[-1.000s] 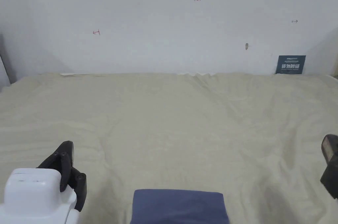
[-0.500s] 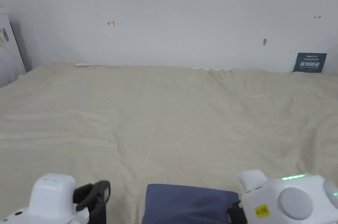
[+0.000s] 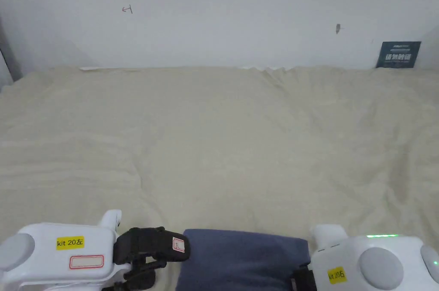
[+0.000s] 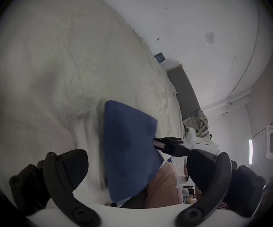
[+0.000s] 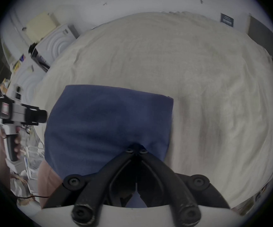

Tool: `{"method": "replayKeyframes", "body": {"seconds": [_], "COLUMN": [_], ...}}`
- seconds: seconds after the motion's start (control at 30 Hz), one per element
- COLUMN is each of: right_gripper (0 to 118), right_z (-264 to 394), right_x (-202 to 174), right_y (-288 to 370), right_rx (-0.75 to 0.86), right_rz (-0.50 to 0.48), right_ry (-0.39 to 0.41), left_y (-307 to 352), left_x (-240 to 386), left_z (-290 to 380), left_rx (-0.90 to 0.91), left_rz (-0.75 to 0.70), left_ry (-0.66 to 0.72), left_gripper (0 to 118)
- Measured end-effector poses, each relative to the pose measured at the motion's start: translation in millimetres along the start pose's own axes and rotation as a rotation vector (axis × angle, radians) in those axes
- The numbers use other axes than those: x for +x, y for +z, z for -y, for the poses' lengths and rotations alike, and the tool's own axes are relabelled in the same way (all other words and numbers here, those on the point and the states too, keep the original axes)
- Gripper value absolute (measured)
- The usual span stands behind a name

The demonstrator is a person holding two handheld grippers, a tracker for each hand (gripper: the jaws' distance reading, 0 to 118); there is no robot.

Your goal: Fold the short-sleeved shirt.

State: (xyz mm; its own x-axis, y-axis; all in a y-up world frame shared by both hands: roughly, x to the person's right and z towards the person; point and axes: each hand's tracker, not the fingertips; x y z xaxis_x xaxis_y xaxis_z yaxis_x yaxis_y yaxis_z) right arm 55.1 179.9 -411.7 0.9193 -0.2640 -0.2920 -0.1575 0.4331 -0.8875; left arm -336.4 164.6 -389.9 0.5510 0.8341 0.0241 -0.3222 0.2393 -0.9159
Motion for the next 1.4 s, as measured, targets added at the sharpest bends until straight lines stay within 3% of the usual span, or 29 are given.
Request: {"method": "replayKeyframes", "body": {"seconds": [0.1, 0.23, 0.3, 0.47, 0.5, 0.53, 0.57, 0.6, 0.63, 0.73, 0.87, 0.97, 1.07, 1.27, 1.4], "right_gripper": [0, 0, 0, 0, 0, 0, 0, 0, 0, 0, 0, 0, 0, 0, 0], "right_z": [1.6, 0.0, -0.4, 5.9, 8.0, 9.9, 12.3, 14.9, 16.1, 20.7, 22.8, 19.4, 17.0, 15.1, 13.5], "right_x": [-3.0, -5.3, -3.5, 7.3, 10.1, 12.2, 13.9, 15.7, 16.2, 15.0, 9.9, 4.1, -10.0, -44.9, -65.7], "right_y": [-0.2, -0.7, -2.4, -2.4, -1.4, 0.0, 1.7, 3.1, 6.2, 12.7, 31.6, 45.4, 54.7, 46.5, 33.8], "right_rx": [0.009, 0.002, 0.0, 0.029, 0.039, 0.049, 0.062, 0.077, 0.097, 0.113, 0.165, 0.18, 0.188, 0.154, 0.107], "right_rz": [0.007, 0.012, 0.006, -0.04, -0.053, -0.064, -0.073, -0.082, -0.135, -0.107, -0.099, -0.094, -0.085, -0.088, -0.083], "right_ry": [0.033, 0.031, 0.026, -0.013, -0.026, -0.04, -0.053, -0.059, -0.073, -0.057, -0.021, -0.008, -0.003, 0.063, 0.079], "left_y": [-26.2, -56.9, -76.7, -79.7, -77.1, -75.0, -69.0, -69.8, -72.5, -71.2, -49.0, 2.7, 71.7, 212.9, 276.2], "left_x": [-19.4, -21.8, -16.1, 2.6, 6.7, 11.7, 16.3, 17.6, 18.1, 26.7, 51.3, 60.1, 50.2, -2.2, -40.6], "left_z": [-6.6, -14.4, -11.8, -5.4, -4.5, -4.3, -1.7, -2.9, -2.2, -2.5, -4.3, -13.6, -33.8, -73.2, -90.1], "left_rx": [-0.07, -0.155, -0.203, -0.167, -0.152, -0.136, -0.105, -0.09, -0.141, -0.137, -0.112, -0.102, -0.06, 0.046, 0.056], "left_rz": [0.041, 0.226, 0.209, 0.121, 0.078, 0.025, -0.054, -0.128, -0.1, -0.107, -0.184, -0.245, -0.433, -0.865, -1.003], "left_ry": [0.103, 0.151, 0.154, 0.009, -0.003, -0.028, -0.082, -0.134, -0.117, -0.11, -0.228, -0.316, -0.362, -0.322, -0.245], "left_gripper": [118, 118, 118, 118, 110, 91, 50, 25, 25, 25, 25, 25, 25, 25, 25]}}
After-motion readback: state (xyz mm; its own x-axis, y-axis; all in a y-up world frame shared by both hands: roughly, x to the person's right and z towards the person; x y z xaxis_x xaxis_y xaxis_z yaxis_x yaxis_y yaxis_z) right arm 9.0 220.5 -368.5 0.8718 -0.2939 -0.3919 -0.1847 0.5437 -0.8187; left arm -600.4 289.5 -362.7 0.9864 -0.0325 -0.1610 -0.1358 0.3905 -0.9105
